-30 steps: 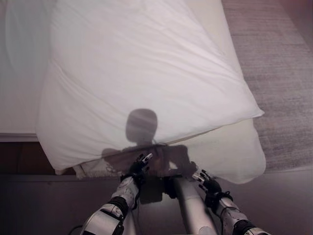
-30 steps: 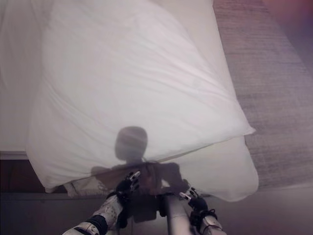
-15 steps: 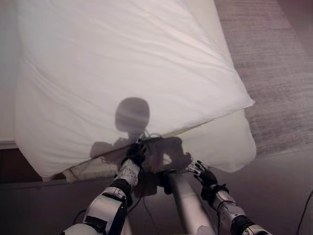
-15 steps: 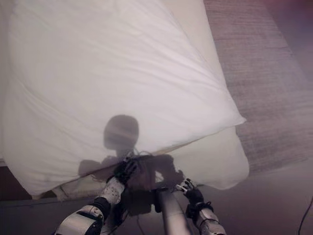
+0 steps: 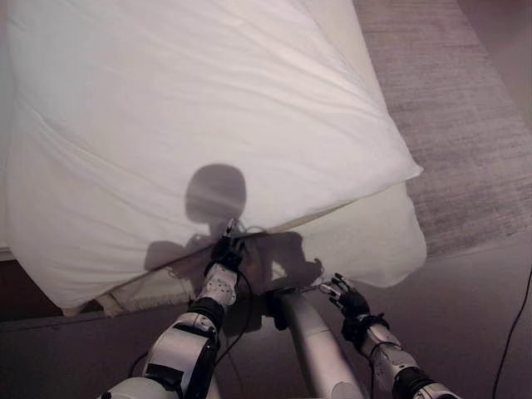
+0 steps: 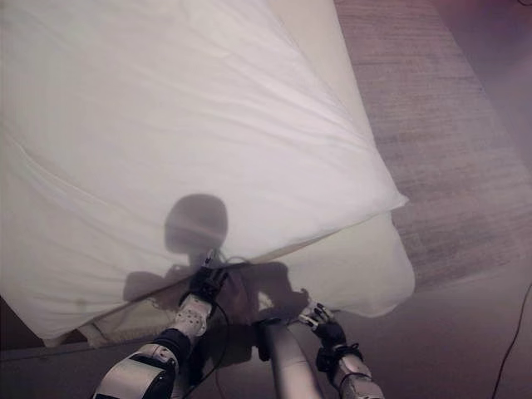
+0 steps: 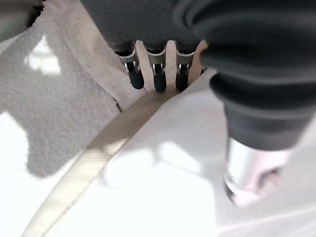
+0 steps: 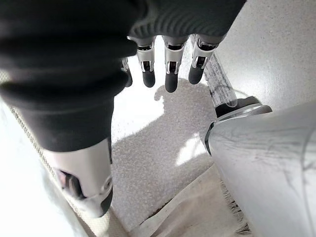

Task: Make the bed

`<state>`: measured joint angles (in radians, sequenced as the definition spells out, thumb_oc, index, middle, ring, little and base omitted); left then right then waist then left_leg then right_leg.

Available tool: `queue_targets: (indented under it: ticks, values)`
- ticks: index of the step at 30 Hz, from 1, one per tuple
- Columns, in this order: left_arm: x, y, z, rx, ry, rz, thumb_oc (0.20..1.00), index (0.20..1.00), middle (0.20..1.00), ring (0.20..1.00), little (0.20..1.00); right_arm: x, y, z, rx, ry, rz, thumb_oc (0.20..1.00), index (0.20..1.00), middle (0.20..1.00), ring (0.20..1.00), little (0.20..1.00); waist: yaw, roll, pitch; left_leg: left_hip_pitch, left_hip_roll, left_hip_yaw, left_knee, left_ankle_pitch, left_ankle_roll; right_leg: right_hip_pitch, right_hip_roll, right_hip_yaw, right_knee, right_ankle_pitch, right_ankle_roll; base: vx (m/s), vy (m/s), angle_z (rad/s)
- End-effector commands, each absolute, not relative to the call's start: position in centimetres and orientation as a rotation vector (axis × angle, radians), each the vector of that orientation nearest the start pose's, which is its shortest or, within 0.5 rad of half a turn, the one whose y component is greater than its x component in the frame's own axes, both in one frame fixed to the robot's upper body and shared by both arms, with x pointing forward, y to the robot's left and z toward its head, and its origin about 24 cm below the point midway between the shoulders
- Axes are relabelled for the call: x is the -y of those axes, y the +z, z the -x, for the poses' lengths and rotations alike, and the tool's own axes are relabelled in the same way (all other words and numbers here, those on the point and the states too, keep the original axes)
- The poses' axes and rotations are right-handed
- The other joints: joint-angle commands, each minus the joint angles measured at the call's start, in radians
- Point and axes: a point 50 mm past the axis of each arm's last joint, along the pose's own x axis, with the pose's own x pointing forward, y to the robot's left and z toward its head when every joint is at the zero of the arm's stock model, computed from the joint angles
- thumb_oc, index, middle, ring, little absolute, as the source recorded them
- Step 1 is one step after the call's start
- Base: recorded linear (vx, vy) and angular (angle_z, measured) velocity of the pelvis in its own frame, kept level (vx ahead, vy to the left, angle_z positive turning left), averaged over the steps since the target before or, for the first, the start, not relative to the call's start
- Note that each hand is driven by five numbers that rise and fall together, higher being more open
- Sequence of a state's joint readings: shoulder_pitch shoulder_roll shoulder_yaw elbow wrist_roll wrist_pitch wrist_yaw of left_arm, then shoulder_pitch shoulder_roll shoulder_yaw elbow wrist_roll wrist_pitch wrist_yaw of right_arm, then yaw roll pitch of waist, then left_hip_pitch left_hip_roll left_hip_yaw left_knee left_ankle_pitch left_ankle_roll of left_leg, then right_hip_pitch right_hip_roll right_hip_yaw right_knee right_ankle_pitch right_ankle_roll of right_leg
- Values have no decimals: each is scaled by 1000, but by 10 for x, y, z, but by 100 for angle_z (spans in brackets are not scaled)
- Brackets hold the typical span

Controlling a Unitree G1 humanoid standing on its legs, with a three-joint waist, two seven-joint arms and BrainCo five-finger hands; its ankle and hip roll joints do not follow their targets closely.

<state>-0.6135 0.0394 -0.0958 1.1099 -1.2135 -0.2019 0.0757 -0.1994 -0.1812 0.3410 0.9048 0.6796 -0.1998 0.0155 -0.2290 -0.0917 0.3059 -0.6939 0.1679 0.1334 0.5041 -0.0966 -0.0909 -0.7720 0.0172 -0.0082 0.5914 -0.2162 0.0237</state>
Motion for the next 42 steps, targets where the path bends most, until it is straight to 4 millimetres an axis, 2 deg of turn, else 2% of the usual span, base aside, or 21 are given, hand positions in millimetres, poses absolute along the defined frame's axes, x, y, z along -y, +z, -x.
queue_targets:
  ticks: [1,9,18,19,21,24,25,31,35,36,39,42]
  values:
    - [-109,27,-358,-206,155,1015,200,200,200,200,200,165,-91,-223,-540,-19,-270,1000,1000,1000,1000,1000,-7,21,-57,-59,-21,9,44,-13,9,-7,-16,20,-116,170,71,0,0,0]
    - [-102,24,-353,-200,117,1044,200,200,200,200,200,164,-94,-221,-550,-40,-287,1000,1000,1000,1000,1000,5,25,-57,-54,-23,3,38,-6,10,6,-18,15,-129,174,68,0,0,0]
    - [-83,54,-348,-55,-7,1113,200,200,200,200,200,160,-90,-224,-510,-77,-324,1000,1000,1000,1000,1000,39,37,-32,-28,-46,-6,8,7,16,35,-26,7,-149,181,69,0,-4,3]
    - [-82,63,-346,-9,-47,1142,200,200,200,200,200,159,-89,-225,-501,-92,-339,1000,1000,1000,1000,1000,51,40,-22,-24,-51,-11,2,11,18,43,-30,2,-155,182,69,-5,-9,7]
    - [-82,62,-345,-10,-46,1141,200,200,200,200,200,159,-89,-225,-501,-92,-340,1000,1000,1000,1000,1000,51,40,-21,-22,-51,-11,1,11,18,46,-30,2,-156,182,69,-2,-10,9]
    - [-83,73,-341,45,-86,1172,200,200,200,200,200,157,-87,-228,-486,-107,-358,1000,1000,1000,1000,1000,65,44,-6,-10,-60,-15,-10,17,20,61,-32,-3,-160,182,69,-5,-9,9]
    - [-88,83,-337,102,-119,1198,200,200,200,200,200,154,-84,-230,-471,-104,-374,1000,1000,1000,1000,1000,79,47,8,1,-65,-19,-17,19,23,73,-34,-5,-171,184,69,-8,4,10]
    - [-103,105,-330,233,-155,1212,200,200,200,200,200,149,-78,-235,-434,-106,-425,1000,1000,1000,1000,1000,97,50,29,21,-79,-29,-45,33,27,98,-40,-12,-190,189,70,-1,-1,10]
    - [-103,105,-330,233,-155,1212,200,200,200,200,200,149,-78,-235,-434,-106,-425,1000,1000,1000,1000,1000,97,50,30,23,-80,-29,-46,33,27,99,-40,-13,-190,189,70,1,-3,4]
    - [-114,117,-327,319,-150,1241,200,200,200,200,200,137,-65,-244,-375,-75,-530,1000,1000,1000,1000,1000,110,47,42,42,-88,-36,-77,43,32,118,-39,-13,-215,198,71,0,0,0]
    - [-115,119,-326,332,-157,1244,200,200,200,200,200,132,-60,-247,-351,-54,-582,1000,1000,1000,1000,1000,113,46,49,52,-88,-36,-80,44,32,127,-39,-13,-217,196,72,6,1,1]
    - [-110,131,-325,380,-189,1296,200,200,200,200,200,107,-42,-258,-291,82,-794,1000,1000,1000,1000,1000,121,47,54,61,-98,-43,-102,59,34,139,-42,-18,-229,202,72,23,5,6]
